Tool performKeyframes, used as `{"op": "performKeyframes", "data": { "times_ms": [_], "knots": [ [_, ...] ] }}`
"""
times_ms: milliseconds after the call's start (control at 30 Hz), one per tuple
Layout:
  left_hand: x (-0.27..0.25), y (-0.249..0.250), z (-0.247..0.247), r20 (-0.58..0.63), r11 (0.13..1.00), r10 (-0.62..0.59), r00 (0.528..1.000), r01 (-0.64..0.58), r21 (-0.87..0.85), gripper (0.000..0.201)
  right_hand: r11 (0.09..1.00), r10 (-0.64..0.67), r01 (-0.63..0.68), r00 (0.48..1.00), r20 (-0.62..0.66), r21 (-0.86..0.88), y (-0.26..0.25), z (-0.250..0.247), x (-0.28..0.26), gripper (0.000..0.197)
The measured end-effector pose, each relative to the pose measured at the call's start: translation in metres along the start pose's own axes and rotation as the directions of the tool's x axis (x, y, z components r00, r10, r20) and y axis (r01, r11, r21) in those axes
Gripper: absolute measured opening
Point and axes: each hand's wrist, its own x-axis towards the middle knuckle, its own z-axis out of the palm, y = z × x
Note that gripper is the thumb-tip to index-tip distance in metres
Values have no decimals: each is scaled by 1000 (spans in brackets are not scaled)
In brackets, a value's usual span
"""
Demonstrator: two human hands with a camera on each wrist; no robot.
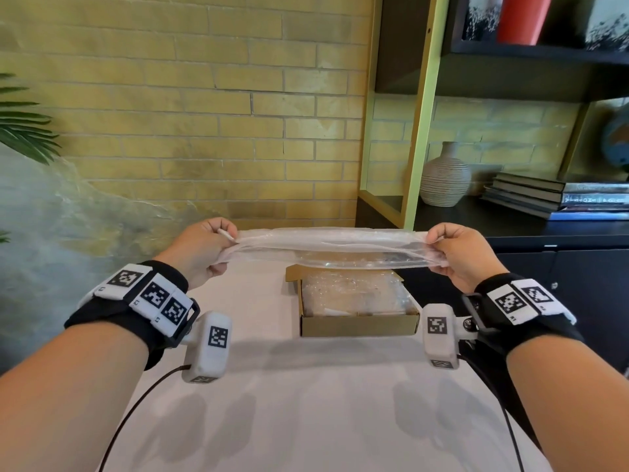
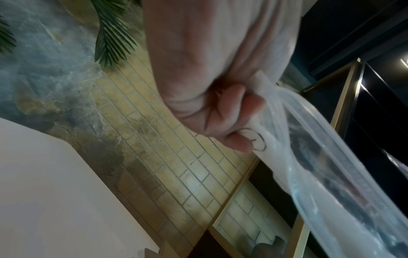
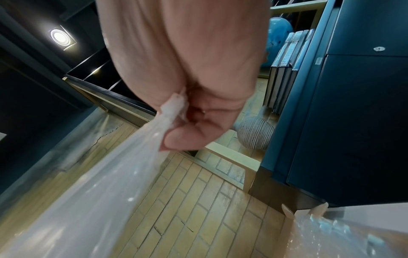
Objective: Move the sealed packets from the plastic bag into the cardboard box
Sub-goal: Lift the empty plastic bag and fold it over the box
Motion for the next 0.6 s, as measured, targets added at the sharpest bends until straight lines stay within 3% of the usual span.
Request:
{"op": "performKeyframes", "data": {
  "times_ms": [100, 167, 233, 333, 400, 500, 600],
  "knots": [
    [-4, 4, -5, 43, 998, -22, 999, 24, -62, 37, 994, 111, -110, 994, -24, 16, -7, 1, 3, 31],
    [-7, 6, -7, 103, 987, -34, 994, 50, -151, 24, 961, 275, -274, 960, -48, 37, -18, 2, 4, 17],
    [-8, 6, -8, 169, 973, -33, 985, 70, -218, 15, 942, 332, -327, 941, -63, 79, -23, 4, 1, 4],
    [-7, 4, -6, 182, 982, 0, 983, 34, -187, 21, 993, 115, -116, 993, -34, -32, -12, 2, -4, 7],
    [-8, 4, -3, 161, 988, 33, 986, -7, -157, 20, 999, -15, 16, 1000, 16, -51, -5, 0, -7, 19],
    [-7, 3, -2, 122, 981, 64, 990, -40, -192, 29, 999, -26, 25, 999, 20, 22, -4, -5, -4, 33],
    [-7, 2, -2, 111, 980, 92, 990, -70, -185, 28, 999, 14, -17, 997, 71, 36, -3, -8, -6, 20]
  ]
}}
